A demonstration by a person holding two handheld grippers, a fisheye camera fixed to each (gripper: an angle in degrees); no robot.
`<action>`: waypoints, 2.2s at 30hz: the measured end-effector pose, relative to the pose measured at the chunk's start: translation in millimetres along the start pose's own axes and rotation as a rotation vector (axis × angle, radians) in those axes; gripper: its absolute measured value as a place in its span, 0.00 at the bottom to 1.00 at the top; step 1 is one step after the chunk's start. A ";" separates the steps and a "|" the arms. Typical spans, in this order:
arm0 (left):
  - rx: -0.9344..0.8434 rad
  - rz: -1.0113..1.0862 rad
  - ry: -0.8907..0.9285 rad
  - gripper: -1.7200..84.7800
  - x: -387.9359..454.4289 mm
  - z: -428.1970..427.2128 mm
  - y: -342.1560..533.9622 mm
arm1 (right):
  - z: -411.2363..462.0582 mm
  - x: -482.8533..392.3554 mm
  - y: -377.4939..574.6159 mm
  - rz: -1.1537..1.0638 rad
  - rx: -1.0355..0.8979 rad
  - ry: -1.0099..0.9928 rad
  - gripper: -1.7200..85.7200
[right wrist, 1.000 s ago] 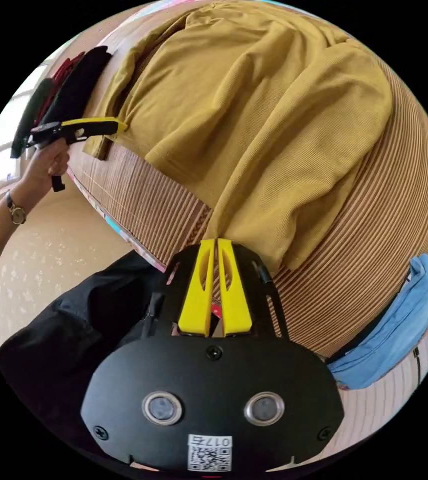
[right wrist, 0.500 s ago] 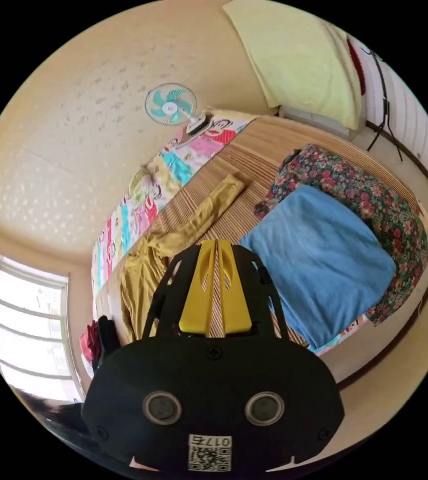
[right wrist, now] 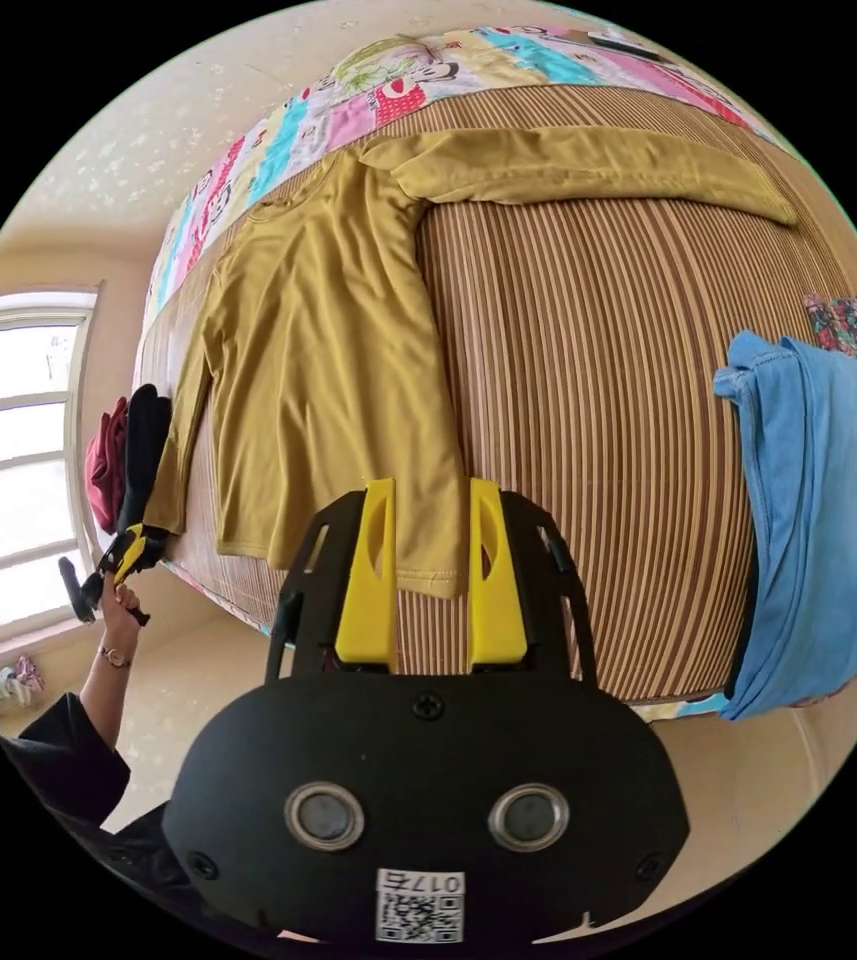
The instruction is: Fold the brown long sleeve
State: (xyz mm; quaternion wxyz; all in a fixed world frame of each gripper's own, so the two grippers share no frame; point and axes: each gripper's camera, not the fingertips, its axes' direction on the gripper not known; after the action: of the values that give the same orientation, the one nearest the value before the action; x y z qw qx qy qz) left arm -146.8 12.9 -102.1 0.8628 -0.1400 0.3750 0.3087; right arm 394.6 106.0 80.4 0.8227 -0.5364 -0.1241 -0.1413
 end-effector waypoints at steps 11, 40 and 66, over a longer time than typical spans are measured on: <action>-0.448 0.420 -0.027 0.07 113.2 106.1 75.6 | 58.1 -33.8 59.7 -0.368 -0.300 0.308 0.07; -0.755 0.110 -0.158 0.10 -86.2 5.9 80.3 | -108.9 244.8 -143.1 0.478 0.447 -0.106 0.14; -0.059 -0.691 0.779 0.17 -266.1 13.6 -31.2 | -47.3 -153.9 42.3 -0.069 0.783 -0.189 0.05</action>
State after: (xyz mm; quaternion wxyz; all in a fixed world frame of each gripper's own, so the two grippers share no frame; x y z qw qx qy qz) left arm -259.9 -118.5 102.6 0.7065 -0.3842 0.5914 -0.0588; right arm 269.6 94.1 -28.8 0.9447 -0.1884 -0.2615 -0.0610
